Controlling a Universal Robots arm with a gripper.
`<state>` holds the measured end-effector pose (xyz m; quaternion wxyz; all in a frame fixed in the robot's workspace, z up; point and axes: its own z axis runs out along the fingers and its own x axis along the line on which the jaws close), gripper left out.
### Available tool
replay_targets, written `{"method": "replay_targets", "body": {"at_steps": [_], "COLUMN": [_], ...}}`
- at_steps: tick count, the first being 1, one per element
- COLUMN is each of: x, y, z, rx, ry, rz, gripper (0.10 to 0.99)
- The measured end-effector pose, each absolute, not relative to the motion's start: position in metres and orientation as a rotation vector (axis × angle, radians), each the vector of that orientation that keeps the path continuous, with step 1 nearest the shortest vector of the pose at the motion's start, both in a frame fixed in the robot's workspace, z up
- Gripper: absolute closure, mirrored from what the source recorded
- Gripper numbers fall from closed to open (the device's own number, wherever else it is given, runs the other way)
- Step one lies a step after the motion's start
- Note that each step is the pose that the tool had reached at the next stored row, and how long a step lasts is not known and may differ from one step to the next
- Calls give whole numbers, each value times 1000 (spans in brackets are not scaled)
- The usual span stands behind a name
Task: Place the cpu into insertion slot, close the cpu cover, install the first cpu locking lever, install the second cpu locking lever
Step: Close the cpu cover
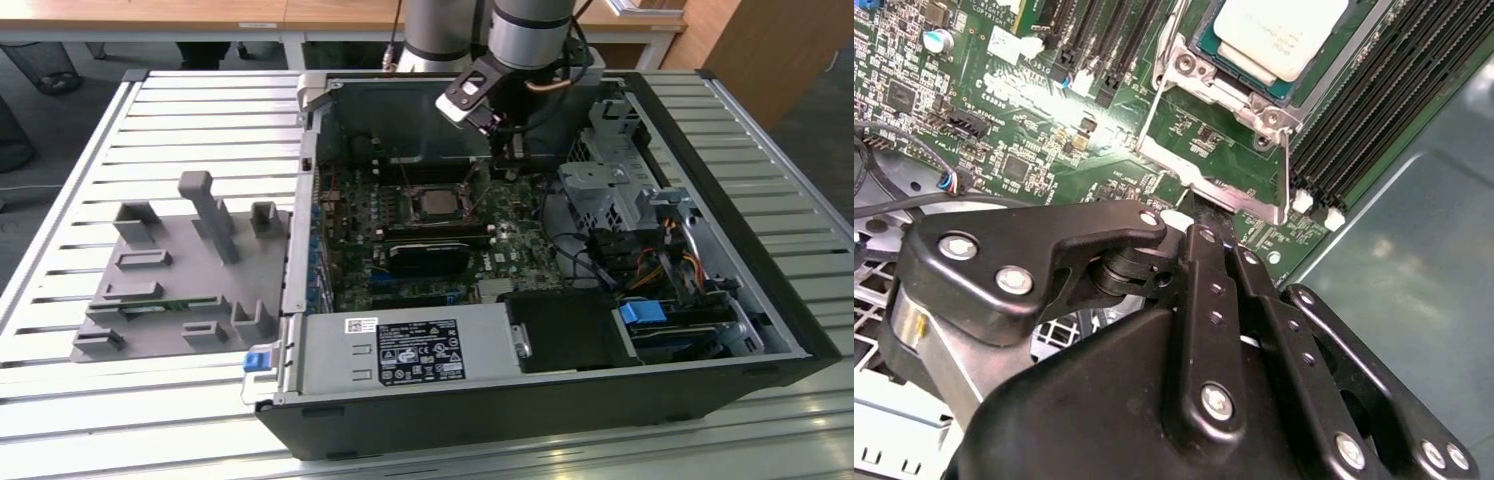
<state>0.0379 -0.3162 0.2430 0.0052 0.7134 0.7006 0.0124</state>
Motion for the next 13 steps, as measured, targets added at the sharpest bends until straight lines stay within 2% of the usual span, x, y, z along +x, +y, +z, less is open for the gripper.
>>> {"method": "replay_targets", "body": {"at_steps": [13], "x": [35], "y": [-316], "z": [243], "rx": [2234], "ry": [2194], "rz": [39], "gripper": [980]}}
